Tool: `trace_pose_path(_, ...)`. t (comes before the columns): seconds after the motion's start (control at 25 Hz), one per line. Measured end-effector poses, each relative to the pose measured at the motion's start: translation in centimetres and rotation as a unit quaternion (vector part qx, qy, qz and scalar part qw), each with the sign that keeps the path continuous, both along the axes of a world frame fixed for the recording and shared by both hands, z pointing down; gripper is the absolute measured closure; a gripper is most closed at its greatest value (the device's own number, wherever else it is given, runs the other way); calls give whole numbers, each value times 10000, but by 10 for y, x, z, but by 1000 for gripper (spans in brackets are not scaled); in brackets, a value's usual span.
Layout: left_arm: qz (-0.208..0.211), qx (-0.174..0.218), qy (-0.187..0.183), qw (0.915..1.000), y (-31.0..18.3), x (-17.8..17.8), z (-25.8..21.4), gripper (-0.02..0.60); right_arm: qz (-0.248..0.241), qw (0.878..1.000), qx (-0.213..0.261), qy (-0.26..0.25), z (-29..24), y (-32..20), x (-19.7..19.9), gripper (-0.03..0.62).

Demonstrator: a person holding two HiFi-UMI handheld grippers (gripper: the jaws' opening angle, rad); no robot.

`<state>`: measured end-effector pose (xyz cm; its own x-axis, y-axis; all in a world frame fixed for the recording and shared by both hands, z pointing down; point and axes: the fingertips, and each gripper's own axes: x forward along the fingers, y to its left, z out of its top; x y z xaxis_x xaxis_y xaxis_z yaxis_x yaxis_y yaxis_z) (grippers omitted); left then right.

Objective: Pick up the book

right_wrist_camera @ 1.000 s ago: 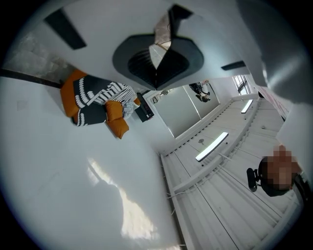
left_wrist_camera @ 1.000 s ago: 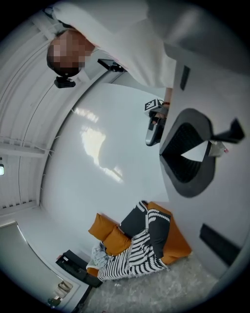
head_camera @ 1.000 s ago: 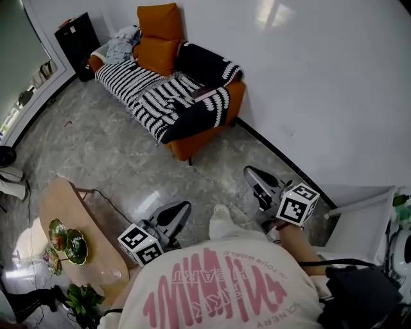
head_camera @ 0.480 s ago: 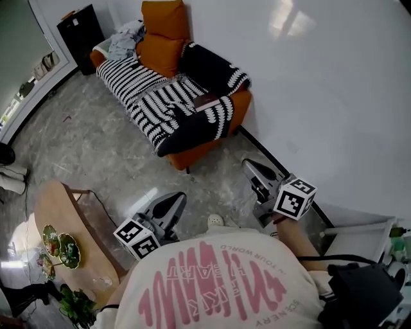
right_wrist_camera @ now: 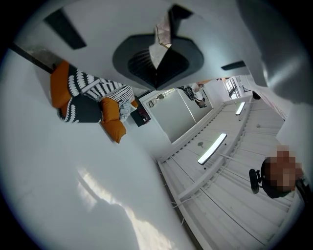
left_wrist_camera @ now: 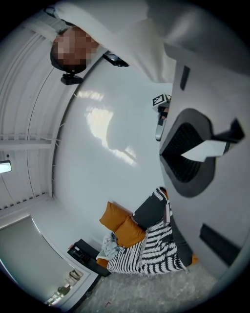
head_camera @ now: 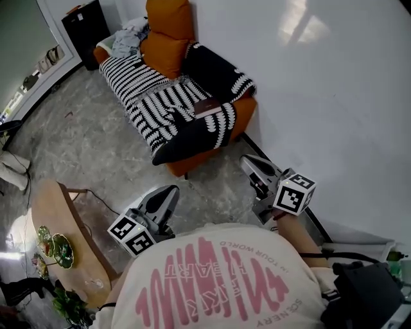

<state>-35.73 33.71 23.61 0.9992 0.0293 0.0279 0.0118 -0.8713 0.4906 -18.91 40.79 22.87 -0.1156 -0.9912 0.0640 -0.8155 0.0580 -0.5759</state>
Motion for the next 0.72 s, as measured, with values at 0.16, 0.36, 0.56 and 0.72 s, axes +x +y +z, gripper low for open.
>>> trace_pose_path(0.16, 41, -29, -106, 9999, 0, 14, 3, 574, -21, 9998, -91, -190, 9, -6, 11, 585)
trace_pose_path(0.36, 145, -25, -239, 9996, -6, 24, 9, 574, 7, 9990, -195, -390, 22, -16, 18, 585)
trace_pose_path(0.56, 197, -134, -330, 9992, -27, 44, 17, 574, 40, 9978, -349, -561, 39, -27, 30, 585)
trace_pose_path(0.72, 373, -212, -328, 9985, -46, 67, 23, 574, 224, 9958, -419, -785, 51, -41, 49, 585)
